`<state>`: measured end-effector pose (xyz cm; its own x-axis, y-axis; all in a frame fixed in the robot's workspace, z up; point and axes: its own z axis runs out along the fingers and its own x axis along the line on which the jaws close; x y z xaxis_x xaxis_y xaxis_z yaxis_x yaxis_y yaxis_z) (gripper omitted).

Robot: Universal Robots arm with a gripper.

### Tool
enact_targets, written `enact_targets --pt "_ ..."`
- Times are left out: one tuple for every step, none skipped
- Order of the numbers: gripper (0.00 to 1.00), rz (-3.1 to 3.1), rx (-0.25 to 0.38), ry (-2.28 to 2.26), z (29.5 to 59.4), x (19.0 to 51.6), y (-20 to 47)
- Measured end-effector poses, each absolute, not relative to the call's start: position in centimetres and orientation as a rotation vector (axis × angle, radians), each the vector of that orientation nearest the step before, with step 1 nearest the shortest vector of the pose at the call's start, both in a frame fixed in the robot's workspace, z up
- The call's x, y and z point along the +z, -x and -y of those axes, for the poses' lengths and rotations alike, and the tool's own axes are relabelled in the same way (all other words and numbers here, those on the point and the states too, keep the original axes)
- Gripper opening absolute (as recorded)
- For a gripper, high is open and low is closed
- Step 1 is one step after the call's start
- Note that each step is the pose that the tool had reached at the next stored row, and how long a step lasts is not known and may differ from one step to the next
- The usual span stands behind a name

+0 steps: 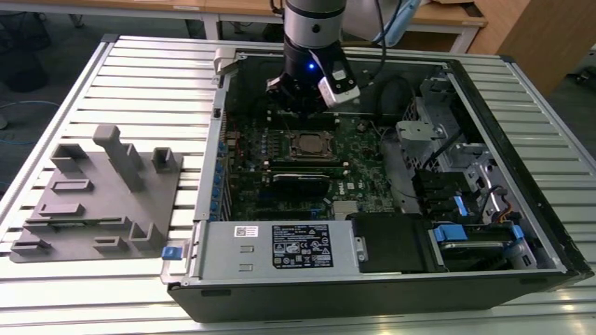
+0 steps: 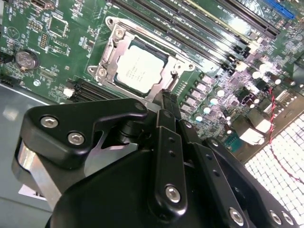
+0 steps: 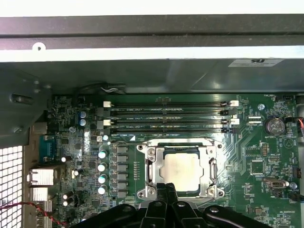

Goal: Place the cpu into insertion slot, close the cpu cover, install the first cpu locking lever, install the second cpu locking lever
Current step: 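Install the first cpu locking lever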

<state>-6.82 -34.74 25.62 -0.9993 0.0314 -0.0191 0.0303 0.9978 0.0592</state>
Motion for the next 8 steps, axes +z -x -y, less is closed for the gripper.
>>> enact_targets --pt "0.11 -3.12 0.092 -0.048 34.7 25.6 7.0" --pt "0.11 -3.12 0.092 -0.048 34.7 25.6 7.1" --pt "0.11 -3.12 0.092 -0.048 34.7 25.6 7.3" --pt "0.11 -3.12 0.092 -0.048 34.7 25.6 7.6" --pt "0.11 -3.12 0.092 -0.048 34.7 25.6 7.8" --pt "0.11 -3.12 0.092 -0.048 34.7 25.6 8.0" --pt "0.11 -3.12 0.092 -0.048 34.7 25.6 8.2" --pt "0.11 -3.12 0.092 -0.048 34.7 25.6 8.5"
